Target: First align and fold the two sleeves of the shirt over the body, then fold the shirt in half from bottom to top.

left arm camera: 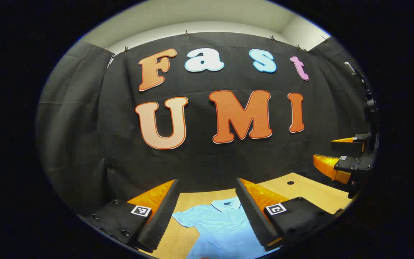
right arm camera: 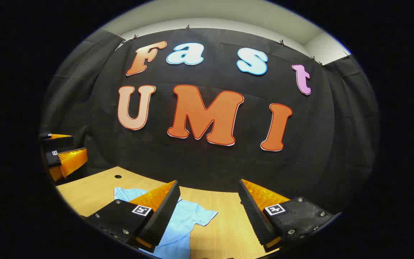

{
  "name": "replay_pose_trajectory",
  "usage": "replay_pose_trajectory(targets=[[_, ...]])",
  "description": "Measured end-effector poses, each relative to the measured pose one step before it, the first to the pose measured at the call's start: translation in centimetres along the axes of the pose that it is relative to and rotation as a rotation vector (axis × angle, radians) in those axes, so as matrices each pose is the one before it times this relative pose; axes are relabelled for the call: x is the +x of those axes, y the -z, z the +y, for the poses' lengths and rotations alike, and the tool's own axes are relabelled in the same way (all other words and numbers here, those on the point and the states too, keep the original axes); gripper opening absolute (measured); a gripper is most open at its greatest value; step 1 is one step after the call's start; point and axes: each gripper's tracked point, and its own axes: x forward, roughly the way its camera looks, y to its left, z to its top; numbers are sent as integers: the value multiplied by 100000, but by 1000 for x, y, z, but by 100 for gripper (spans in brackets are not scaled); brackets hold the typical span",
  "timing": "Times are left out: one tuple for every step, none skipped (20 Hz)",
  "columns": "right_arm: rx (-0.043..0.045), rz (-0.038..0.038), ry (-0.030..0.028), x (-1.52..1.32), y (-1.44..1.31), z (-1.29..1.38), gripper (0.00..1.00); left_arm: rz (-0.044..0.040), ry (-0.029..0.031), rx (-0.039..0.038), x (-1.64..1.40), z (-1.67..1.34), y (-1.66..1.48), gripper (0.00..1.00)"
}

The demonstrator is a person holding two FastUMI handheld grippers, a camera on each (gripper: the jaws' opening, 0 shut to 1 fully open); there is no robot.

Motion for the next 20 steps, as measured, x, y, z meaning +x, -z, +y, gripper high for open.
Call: replay_pose_trajectory(targets=[[91, 988, -1356, 585, 283, -39, 98, -683, -609, -707, 241, -201, -185, 100], [-60, 350, -744, 485, 49, -27, 99, -729, -586, -532, 245, 18, -410, 100], [-61, 376, -713, 351, 143, -193, 98, -508, -1058, -205, 277, -135, -97, 100], [-1, 151, -1209, 360, 94, 66, 98, -38, -889, -111, 357, -20, -143, 100], [-123, 102, -1042, 339, 140, -39, 98, -45, -782, 28, 284, -94, 42, 100], [-123, 261, -986, 300, 214, -49, 98, 33, -940, 376, 251, 4, -107, 100], [-93, 735, -872, 314, 197, -12, 98, 55, -990, 552, 84, 10, 63, 100], [168, 611, -1521, 282, 245, 183, 98, -229, -787, 479, 168, 22, -203, 100], [-97, 562, -1089, 266, 221, 97, 98, -178, -736, 90, 93, -142, 27, 100], [-178, 542, 108, 307, 256, -91, 98, -173, -926, 523, 200, 25, -181, 100], [-2, 1026, -1373, 337, 298, 302, 98, 196, -1025, 579, 46, 129, 227, 100], [-391, 1496, -207, 316, 419, 217, 98, 330, -319, 579, 282, 6, 17, 100], [-41, 1598, 810, 409, 256, -187, 98, 318, -152, 735, 163, 80, 117, 97], [733, 1438, 255, 421, 213, 23, 99, 209, 597, 515, 228, -10, -8, 97], [959, 1575, 289, 500, 263, 131, 98, -458, 130, 868, 380, 137, -4, 100], [771, 1405, 528, 546, 214, 1, 98, -444, 320, 768, 449, 194, -86, 100], [434, 1209, 1288, 613, 184, -145, 98, -342, 536, 252, 463, 171, 183, 97], [136, 1272, 1663, 635, 141, -288, 99, -189, 1109, -357, 576, 71, -46, 100], [87, 1660, 1495, 597, 316, -206, 99, 165, 1492, -277, 468, -102, 267, 99], [-40, 1728, 1308, 618, 270, -259, 99, -247, 883, 196, 462, 90, -82, 100]])
